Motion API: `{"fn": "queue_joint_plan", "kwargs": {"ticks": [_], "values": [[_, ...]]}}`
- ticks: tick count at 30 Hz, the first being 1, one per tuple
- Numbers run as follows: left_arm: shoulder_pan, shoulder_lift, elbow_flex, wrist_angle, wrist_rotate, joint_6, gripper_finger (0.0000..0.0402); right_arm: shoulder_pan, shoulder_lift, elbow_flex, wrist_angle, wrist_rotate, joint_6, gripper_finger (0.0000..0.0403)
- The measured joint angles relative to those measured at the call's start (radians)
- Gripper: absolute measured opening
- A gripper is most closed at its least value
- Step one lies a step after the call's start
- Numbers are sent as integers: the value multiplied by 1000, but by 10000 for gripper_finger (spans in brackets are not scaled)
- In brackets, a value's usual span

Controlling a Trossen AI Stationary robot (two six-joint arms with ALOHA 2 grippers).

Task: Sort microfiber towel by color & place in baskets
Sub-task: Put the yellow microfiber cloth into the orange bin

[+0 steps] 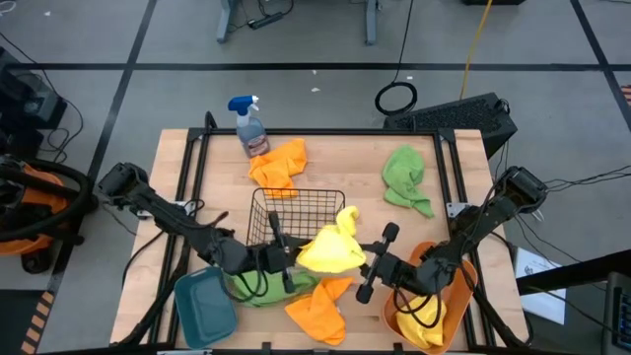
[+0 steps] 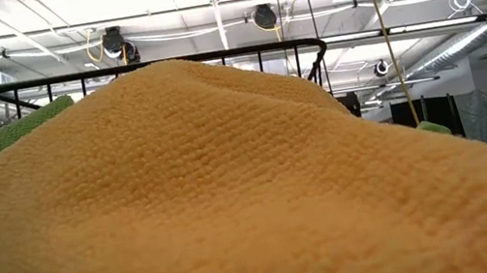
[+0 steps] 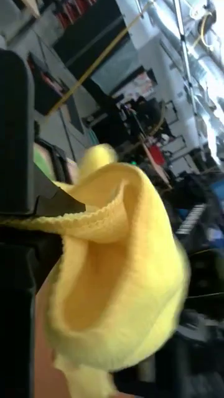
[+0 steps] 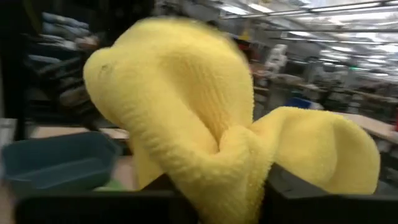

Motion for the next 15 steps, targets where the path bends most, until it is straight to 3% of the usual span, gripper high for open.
{"fn": "queue_joint_plan", "kwargs": {"ticks": [4,10,15], "values": [[6,-7,0,18,43,1,4,-22,0,0,-21,-114,57,157],[34,-7,0,59,167,-26,4,-84,0,0,-106,-140,154,261],[62,-7,0,53,171,-34,3,-128,1,0,-124,-198,165,302]]}}
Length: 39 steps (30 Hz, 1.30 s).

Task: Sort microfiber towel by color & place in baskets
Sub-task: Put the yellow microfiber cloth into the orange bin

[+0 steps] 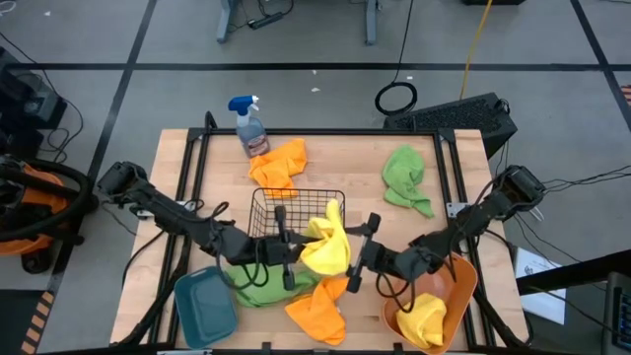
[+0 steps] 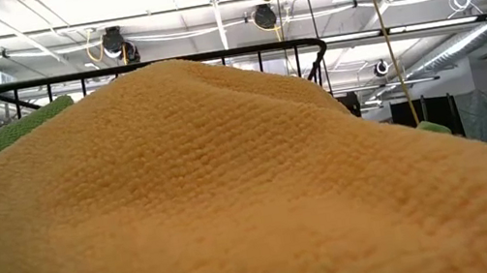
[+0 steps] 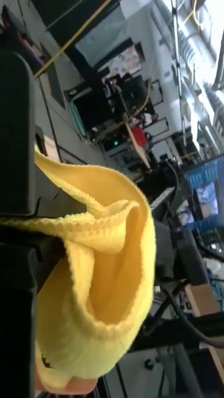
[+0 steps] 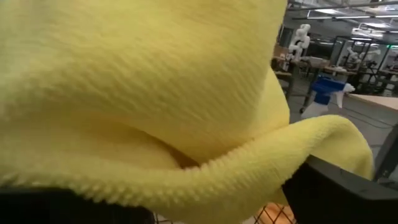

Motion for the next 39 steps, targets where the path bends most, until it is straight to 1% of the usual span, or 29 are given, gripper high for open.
{"fn": "queue_joint_plan", "kwargs": {"ticks": [2,4,9,16,18,22,26,27,28,30,32,35,37,39], "values": [[5,0,0,-16,0,-1,3,-13,0,0,0,-17,-1,303],[10,0,0,-29,0,-1,3,-19,0,0,-3,-18,-13,296],[16,0,0,-76,-5,-22,3,-23,0,0,-2,-18,-27,259],[15,0,0,-132,23,-109,3,-23,0,0,31,-21,-40,183],[15,0,0,-141,23,-124,3,-23,0,0,31,-39,-44,157],[15,0,0,-132,24,-131,21,-23,0,0,45,-70,-56,96],[15,0,0,-142,18,-156,56,-24,0,0,48,-64,-86,25],[15,0,0,-155,18,-156,69,-24,0,0,49,-61,-93,16],[14,0,0,-167,17,-157,83,-24,0,0,50,-57,-95,13],[5,0,0,-187,14,-158,116,-23,0,0,51,-41,-74,18],[-9,-1,0,-200,-13,-158,149,-22,0,0,54,-14,-49,23],[-45,-1,0,-223,-101,-156,195,-9,-2,0,54,-2,-41,19],[-75,-9,0,-268,-172,-148,220,11,-9,0,52,5,-39,13],[-106,-26,0,-327,-238,-143,239,37,-23,0,51,51,-39,10]]}}
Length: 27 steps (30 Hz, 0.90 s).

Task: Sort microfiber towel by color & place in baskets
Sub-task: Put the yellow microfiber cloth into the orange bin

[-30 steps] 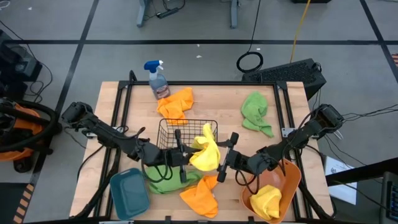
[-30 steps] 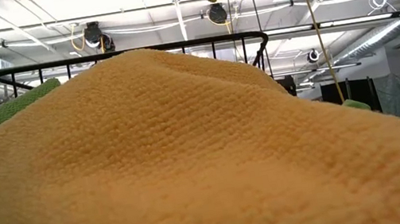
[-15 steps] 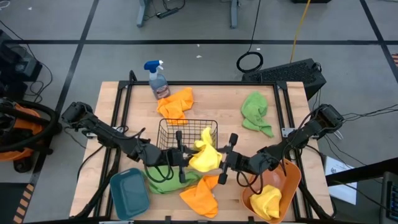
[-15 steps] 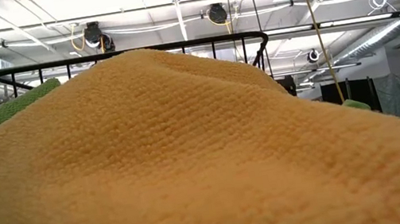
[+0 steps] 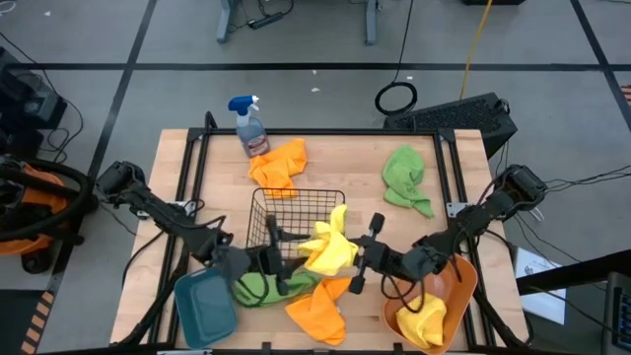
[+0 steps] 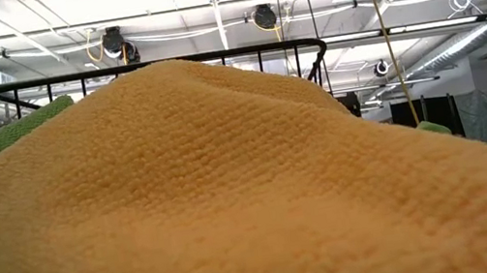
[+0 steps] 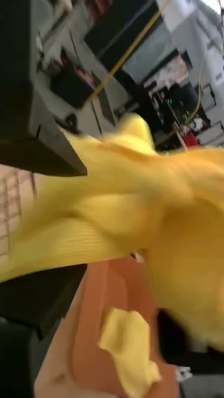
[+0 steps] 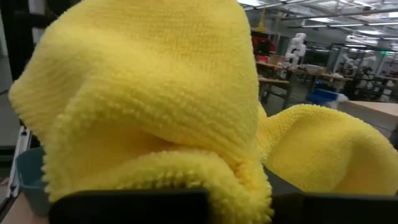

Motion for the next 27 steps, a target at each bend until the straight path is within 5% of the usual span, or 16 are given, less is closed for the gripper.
{"fn": "queue_joint_plan", "kwargs": {"ticks": [5,12,19,27], "values": [[-79,-48,0,-175,-114,-57,259,91,-55,0,-21,153,2,10],[-117,-85,0,-355,-150,-171,260,257,-169,33,-213,184,115,10],[-95,-77,0,-406,-154,-172,260,382,-258,187,-919,138,663,11],[-86,-77,0,-402,-154,-173,261,392,-266,310,-1633,-204,1354,13]]}}
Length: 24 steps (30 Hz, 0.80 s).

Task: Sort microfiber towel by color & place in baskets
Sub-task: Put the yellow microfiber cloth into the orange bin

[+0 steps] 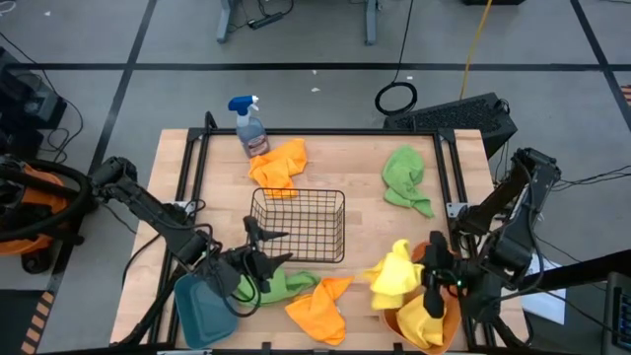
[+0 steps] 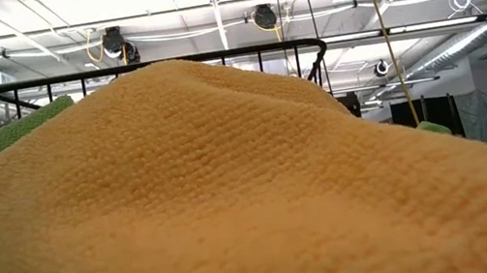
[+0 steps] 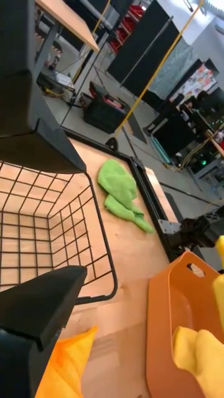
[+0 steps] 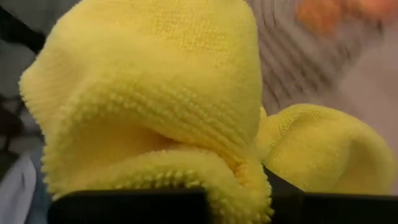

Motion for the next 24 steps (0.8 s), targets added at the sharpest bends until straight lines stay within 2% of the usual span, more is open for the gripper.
{"fn": "queue_joint_plan", "kwargs": {"ticks": [8,14,17,24], "values": [[0,0,0,5,4,0,261,1,15,-31,-425,-417,430,13],[0,0,0,10,6,0,261,1,16,-111,-453,-688,601,16],[0,0,0,10,6,0,261,1,16,-141,-424,-727,646,28],[0,0,0,14,17,-1,261,1,16,-224,-230,-758,685,77]]}}
